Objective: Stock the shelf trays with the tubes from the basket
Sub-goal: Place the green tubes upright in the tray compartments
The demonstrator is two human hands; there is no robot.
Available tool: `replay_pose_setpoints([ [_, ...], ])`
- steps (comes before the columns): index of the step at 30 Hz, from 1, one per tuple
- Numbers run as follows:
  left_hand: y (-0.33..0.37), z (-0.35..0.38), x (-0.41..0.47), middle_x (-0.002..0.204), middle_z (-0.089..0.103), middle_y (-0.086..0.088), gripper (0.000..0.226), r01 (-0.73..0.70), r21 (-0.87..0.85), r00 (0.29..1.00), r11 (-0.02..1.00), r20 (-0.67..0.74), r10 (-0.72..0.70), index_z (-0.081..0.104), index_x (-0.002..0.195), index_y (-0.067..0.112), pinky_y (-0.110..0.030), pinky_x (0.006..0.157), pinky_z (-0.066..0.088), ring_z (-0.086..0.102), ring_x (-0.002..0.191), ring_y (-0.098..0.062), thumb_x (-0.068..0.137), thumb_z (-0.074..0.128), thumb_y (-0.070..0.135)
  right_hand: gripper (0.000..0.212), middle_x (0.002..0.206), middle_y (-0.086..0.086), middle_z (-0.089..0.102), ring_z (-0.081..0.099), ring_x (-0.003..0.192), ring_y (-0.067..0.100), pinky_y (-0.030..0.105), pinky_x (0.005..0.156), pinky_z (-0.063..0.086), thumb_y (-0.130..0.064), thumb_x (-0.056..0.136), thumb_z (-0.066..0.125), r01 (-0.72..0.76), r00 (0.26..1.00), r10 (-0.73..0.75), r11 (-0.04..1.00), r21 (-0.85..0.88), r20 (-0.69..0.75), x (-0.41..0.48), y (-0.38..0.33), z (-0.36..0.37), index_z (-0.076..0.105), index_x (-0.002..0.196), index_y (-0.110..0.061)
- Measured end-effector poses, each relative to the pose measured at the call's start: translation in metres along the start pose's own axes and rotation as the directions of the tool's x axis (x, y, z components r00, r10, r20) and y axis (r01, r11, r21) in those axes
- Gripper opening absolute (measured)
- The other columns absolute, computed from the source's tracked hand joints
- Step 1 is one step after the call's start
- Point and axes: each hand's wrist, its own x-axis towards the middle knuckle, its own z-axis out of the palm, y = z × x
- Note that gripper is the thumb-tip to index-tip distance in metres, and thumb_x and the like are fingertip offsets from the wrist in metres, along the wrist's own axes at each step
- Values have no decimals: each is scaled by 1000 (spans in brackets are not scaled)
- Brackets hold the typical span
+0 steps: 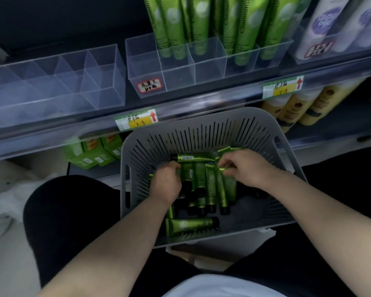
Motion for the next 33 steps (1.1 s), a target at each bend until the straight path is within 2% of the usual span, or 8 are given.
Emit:
replay_pose_setpoints([
  [3,3,4,1,112,62,-11,33,-39,50,999,998,5,39,60,122,11,-37,77,55,60,100,-25,92,48,2,25,109,0,67,62,99,15,24,87,47,-20,87,68,45,991,-33,995,89,-131,3,-1,1,68,111,-20],
  [6,10,11,3,113,61,-8,26,-120,135,988,984,113,105,63,116,13,-37,81,52,52,109,-25,96,45,13,22,108,0,68,62,98,17,32,87,50,-22,86,68,83,975,-64,994,77,-214,8,2,10,70,108,-21],
  [11,33,13,13,104,63,-5,33,-91,454,981,887,196,0,64,105,18,-38,84,49,50,107,-27,93,50,46,20,108,0,66,61,98,19,28,82,46,-17,88,65,117,948,-79,987,107,-308,14,5,19,69,107,-21],
  [14,48,14,19,103,65,-8,14,-75,538,975,839,218,-53,61,100,16,-33,78,49,53,101,-28,88,60,22,22,112,1,67,61,101,19,28,82,44,-18,91,61,103,951,-65,988,112,-303,16,4,23,67,112,-22],
  [17,56,18,17,107,63,-11,26,-85,587,959,805,267,-93,59,105,11,-33,74,50,58,99,-27,83,55,-1,23,114,-1,66,61,101,18,29,83,47,-20,92,59,118,954,-84,988,104,-287,17,1,27,66,114,-24],
  [21,56,20,10,113,62,-10,33,-94,617,928,781,338,-155,54,115,8,-31,72,52,61,99,-22,84,58,-2,24,115,0,66,61,101,19,34,84,50,-21,93,58,113,959,-83,989,95,-271,17,-1,24,65,116,-25],
  [25,55,15,18,116,61,-11,44,-1,542,919,841,331,-212,45,124,5,-33,77,55,62,103,-24,84,62,6,24,114,-3,65,61,101,18,33,80,50,-23,94,57,97,954,-75,994,60,-291,13,-2,20,64,116,-28],
  [33,59,16,29,104,66,-11,20,53,503,908,862,336,-252,62,100,8,-32,79,57,63,96,-23,83,59,-1,24,116,-5,64,60,103,17,37,81,52,-25,94,56,73,955,-58,996,42,-289,6,1,19,63,116,-30],
])
